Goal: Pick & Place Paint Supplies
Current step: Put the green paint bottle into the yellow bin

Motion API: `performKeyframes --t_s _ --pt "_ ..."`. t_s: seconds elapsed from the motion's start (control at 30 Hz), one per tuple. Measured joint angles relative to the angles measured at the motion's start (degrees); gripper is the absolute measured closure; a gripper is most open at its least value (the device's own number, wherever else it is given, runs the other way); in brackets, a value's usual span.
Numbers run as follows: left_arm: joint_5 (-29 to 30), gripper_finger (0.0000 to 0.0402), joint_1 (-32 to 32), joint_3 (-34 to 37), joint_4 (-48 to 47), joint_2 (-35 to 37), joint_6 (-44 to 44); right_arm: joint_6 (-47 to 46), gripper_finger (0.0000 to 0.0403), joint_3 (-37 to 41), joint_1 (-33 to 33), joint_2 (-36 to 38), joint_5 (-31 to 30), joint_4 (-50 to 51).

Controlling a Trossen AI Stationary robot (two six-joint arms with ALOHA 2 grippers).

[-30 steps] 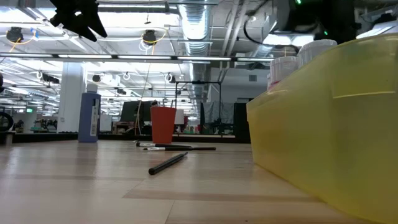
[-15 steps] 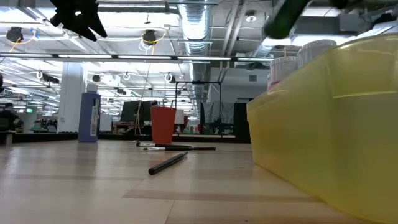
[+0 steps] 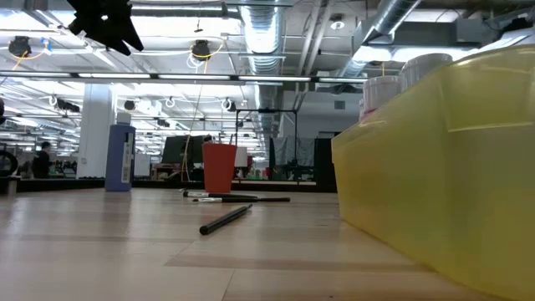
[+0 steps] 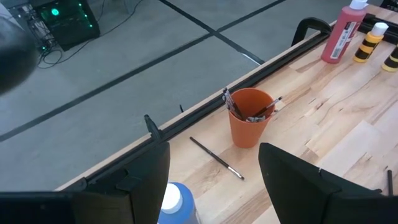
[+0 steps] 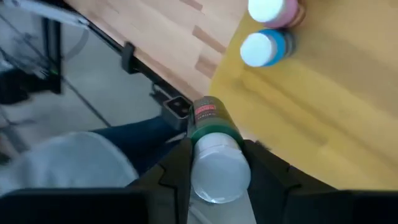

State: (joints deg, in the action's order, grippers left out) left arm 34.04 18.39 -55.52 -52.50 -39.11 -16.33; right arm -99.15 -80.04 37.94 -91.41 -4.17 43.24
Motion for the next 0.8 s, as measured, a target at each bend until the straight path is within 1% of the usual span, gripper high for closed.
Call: performKeyframes --t_s 0.13,0.33,0.47,0.57,0.67,0.8 --pt "-0.02 0.0164 0.01 0.01 0.00 0.00 -0.43 7.34 0.0293 -5.70 -0.11 -4.93 0.03 4.90" --pt "-0.02 0.0164 0.01 0.01 0.02 -0.66 -0.42 16.29 0.0293 -17.71 -0.99 -12.94 0.35 20.61" --pt "-0.02 0.0164 0.02 0.01 0.01 -1.21 -0.56 22.40 0.0293 -23.91 -0.94 -17.64 1.63 24.07" --pt "-0.04 0.0164 0.02 0.01 0.01 -1.68 -0.58 25.02 0.0293 -27.34 -0.88 -20.59 2.28 24.28" --pt "-0.04 0.0164 0.01 0.01 0.01 -2.03 -0.58 26.13 0.0289 -29.48 -0.94 -23.11 2.68 25.96" --pt "-0.02 0.0164 0.00 0.01 0.02 -2.59 -0.60 26.27 0.0289 -29.88 -0.99 -25.57 2.69 28.72"
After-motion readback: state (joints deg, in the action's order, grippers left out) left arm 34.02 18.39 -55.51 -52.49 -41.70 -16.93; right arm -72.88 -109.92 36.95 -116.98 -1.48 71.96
